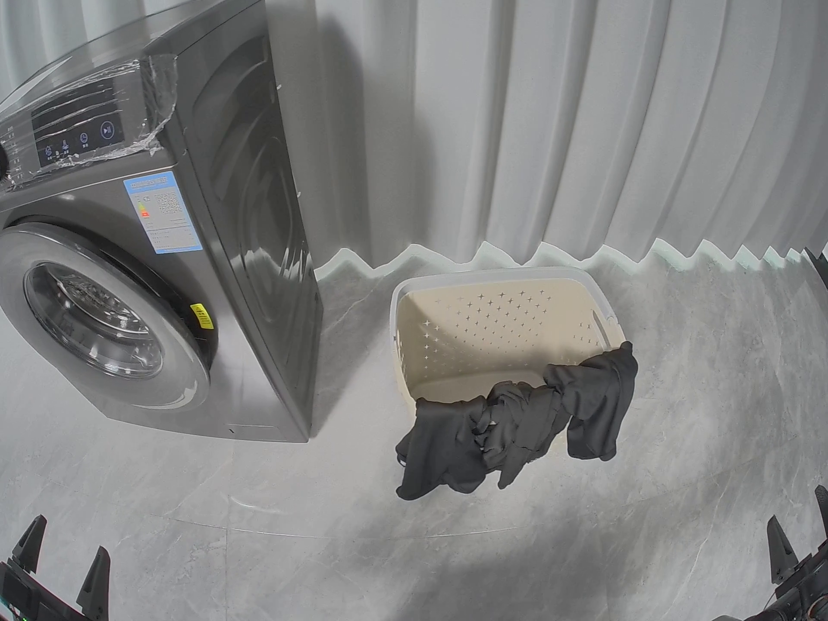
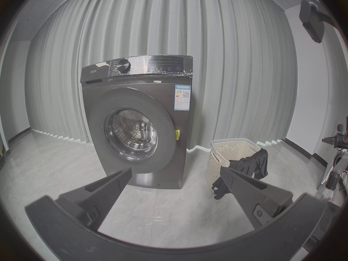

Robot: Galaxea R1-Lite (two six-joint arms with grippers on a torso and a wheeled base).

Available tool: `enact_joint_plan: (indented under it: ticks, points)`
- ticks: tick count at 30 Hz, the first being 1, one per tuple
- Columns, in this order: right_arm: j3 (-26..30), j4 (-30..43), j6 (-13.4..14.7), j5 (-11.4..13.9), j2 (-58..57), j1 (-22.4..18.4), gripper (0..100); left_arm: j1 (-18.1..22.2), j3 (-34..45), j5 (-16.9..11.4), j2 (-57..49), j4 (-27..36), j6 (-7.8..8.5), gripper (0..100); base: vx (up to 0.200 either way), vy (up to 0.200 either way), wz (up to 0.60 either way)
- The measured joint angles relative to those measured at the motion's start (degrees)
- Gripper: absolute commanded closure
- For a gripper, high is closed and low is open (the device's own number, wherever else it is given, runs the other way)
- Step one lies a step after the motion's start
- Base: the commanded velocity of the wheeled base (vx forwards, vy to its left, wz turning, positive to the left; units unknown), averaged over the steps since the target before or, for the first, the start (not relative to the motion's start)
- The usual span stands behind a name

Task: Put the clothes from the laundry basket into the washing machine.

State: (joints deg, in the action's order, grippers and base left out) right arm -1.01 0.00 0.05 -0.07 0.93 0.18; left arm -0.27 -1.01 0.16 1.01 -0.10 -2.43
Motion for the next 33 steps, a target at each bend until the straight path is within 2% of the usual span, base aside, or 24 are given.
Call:
enact_joint_plan:
  ticks: [33]
  points:
    - [0.00, -0.02, 0.02, 0.00, 0.00, -0.05, 0, 0.05, 0.00, 0.00, 0.00, 0.07, 0.00, 0, 0.000, 0.200, 0.00]
